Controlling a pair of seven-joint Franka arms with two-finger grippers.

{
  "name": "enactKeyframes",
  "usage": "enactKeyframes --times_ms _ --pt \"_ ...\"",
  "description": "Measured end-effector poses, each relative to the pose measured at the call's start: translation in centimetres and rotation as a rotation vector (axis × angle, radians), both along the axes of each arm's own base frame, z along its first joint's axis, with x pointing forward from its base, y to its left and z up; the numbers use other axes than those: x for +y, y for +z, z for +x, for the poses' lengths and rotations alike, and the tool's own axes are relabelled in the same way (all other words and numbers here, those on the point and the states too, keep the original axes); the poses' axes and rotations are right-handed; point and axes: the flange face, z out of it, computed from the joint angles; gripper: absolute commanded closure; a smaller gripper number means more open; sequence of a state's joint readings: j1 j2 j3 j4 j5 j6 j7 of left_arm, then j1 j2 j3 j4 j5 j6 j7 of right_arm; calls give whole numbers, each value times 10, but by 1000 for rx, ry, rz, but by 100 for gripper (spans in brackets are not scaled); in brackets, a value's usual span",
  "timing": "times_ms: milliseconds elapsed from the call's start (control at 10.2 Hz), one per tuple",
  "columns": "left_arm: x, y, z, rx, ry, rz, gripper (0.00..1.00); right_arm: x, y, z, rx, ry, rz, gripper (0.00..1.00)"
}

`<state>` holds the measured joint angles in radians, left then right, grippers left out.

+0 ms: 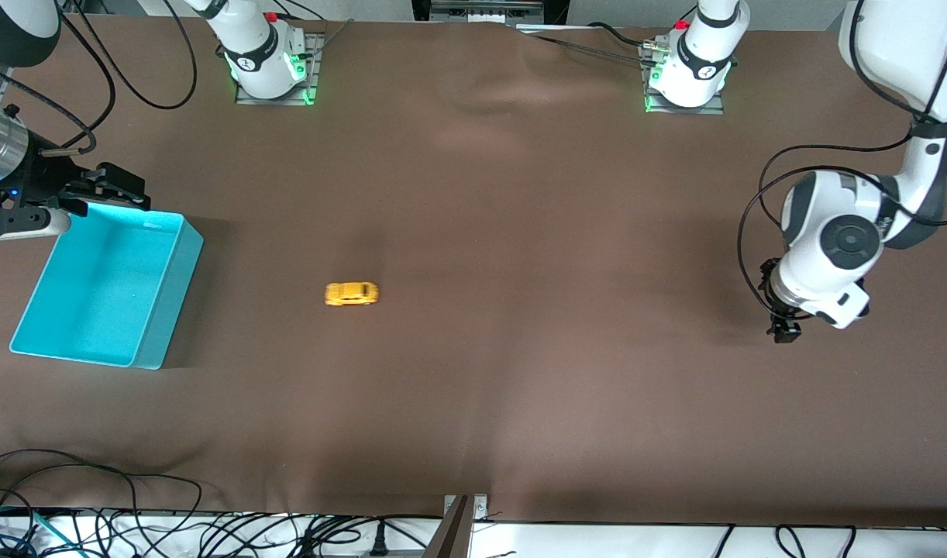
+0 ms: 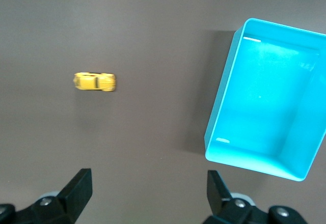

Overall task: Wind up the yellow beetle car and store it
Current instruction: 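Retract the left gripper while the right gripper moves toward the car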

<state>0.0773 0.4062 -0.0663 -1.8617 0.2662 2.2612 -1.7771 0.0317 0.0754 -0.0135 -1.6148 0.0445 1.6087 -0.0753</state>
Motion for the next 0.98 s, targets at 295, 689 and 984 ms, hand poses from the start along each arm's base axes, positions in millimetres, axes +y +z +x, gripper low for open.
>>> enactKeyframes --times_ms 295,689,984 --pt "12 64 28 -18 -46 9 0 0 0 0 0 0 0 0" --pt "13 134 44 18 -299 -54 0 9 1 -1 -1 16 0 0" --pt "11 165 49 38 -584 -49 0 11 -3 1 4 22 -8 0"
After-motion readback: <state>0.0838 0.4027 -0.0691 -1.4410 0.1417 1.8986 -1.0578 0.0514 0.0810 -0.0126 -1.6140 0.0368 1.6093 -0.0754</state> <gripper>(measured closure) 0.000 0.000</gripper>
